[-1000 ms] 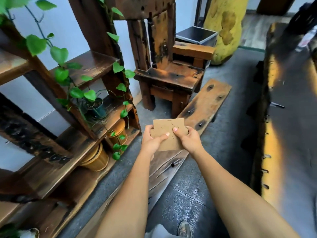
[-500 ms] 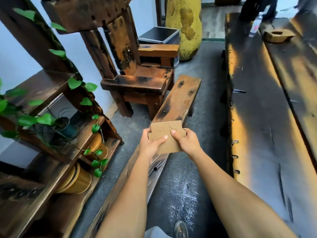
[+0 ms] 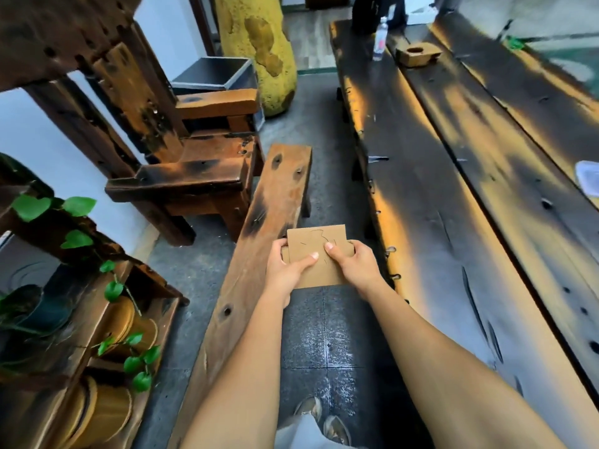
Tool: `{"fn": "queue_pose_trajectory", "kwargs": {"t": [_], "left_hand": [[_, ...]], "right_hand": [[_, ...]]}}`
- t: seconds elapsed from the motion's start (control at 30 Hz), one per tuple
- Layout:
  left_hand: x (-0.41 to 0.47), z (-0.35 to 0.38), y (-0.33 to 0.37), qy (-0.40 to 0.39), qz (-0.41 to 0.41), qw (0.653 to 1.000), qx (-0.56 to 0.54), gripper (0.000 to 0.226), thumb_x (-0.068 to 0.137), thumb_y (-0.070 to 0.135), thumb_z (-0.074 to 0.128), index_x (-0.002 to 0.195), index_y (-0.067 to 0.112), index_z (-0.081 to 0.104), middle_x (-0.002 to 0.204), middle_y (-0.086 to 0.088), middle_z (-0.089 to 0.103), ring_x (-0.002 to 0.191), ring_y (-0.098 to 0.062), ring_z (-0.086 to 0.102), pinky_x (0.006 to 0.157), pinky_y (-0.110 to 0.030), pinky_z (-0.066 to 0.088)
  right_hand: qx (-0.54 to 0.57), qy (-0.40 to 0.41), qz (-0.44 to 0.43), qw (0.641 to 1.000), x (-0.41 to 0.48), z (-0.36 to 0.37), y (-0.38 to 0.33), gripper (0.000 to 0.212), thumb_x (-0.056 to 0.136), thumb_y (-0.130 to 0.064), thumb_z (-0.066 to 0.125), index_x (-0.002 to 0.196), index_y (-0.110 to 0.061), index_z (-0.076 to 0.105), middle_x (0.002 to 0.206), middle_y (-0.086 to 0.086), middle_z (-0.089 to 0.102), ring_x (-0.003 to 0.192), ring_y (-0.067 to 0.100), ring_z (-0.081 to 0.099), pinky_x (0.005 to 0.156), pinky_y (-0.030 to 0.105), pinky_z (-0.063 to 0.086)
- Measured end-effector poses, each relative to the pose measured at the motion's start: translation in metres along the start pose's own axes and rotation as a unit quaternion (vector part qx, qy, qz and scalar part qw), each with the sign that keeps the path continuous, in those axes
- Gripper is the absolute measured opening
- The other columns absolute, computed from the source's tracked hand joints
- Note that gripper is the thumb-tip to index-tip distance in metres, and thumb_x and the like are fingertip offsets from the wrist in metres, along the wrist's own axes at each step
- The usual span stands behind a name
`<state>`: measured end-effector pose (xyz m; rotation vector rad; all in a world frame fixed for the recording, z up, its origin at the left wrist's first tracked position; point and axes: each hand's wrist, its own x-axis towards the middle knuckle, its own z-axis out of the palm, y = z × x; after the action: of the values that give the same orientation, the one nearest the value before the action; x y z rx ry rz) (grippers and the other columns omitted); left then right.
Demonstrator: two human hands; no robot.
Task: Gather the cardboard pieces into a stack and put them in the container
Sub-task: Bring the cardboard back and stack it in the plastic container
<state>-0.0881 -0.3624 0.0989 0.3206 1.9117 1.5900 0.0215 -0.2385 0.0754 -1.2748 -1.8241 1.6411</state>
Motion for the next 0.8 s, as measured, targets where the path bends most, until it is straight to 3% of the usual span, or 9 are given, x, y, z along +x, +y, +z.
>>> {"fn": "queue_pose_trajectory", "kwargs": {"t": [0.13,0.23,0.43,0.57,0.8], "left_hand": [[0.014,0.010,0.006,-0.045,0.002,0.999,0.014,0.063,0.076,0.010,0.090,0.126,0.018,0.053,0.108,0.002,0.069,0.091,-0.004,0.066,0.059,-0.008,0.050],[0.027,0.017,0.010,-0.076,0.004,0.997,0.021,0.069,0.074,0.014,0.091,0.130,0.019,0.052,0.112,0.002,0.070,0.097,-0.008,0.068,0.066,-0.015,0.054],[0.043,0.032,0.020,-0.138,0.004,0.990,0.034,0.062,0.076,0.016,0.091,0.125,0.022,0.053,0.111,0.003,0.069,0.100,-0.012,0.069,0.079,-0.028,0.058],[0.049,0.043,0.022,-0.184,0.007,0.982,0.045,0.060,0.077,0.015,0.090,0.124,0.020,0.053,0.111,0.002,0.069,0.098,-0.011,0.068,0.073,-0.024,0.055],[0.054,0.058,0.014,-0.255,-0.004,0.965,0.063,0.062,0.077,0.018,0.089,0.126,0.022,0.052,0.115,0.000,0.069,0.101,-0.012,0.067,0.070,-0.023,0.053]], "right_hand": [[0.021,0.040,0.015,0.999,0.003,-0.008,0.005,0.068,0.066,-0.071,0.075,0.110,-0.019,0.070,0.102,-0.005,0.076,0.096,0.014,0.072,0.091,0.046,0.058],[0.032,0.064,0.025,0.997,0.009,-0.013,0.008,0.070,0.063,-0.073,0.076,0.107,-0.020,0.071,0.101,-0.005,0.077,0.095,0.014,0.073,0.090,0.046,0.059],[0.063,0.127,0.033,0.989,0.001,-0.022,-0.005,0.056,0.079,-0.052,0.079,0.117,-0.012,0.069,0.108,0.002,0.076,0.095,0.012,0.072,0.085,0.033,0.059],[0.066,0.173,0.050,0.981,-0.004,-0.028,-0.001,0.068,0.067,-0.067,0.076,0.113,-0.018,0.071,0.105,-0.004,0.076,0.096,0.013,0.072,0.090,0.042,0.059],[0.089,0.231,0.059,0.967,-0.020,-0.034,0.010,0.055,0.069,-0.063,0.077,0.105,-0.022,0.073,0.101,-0.005,0.078,0.093,0.013,0.074,0.090,0.046,0.059]]}}
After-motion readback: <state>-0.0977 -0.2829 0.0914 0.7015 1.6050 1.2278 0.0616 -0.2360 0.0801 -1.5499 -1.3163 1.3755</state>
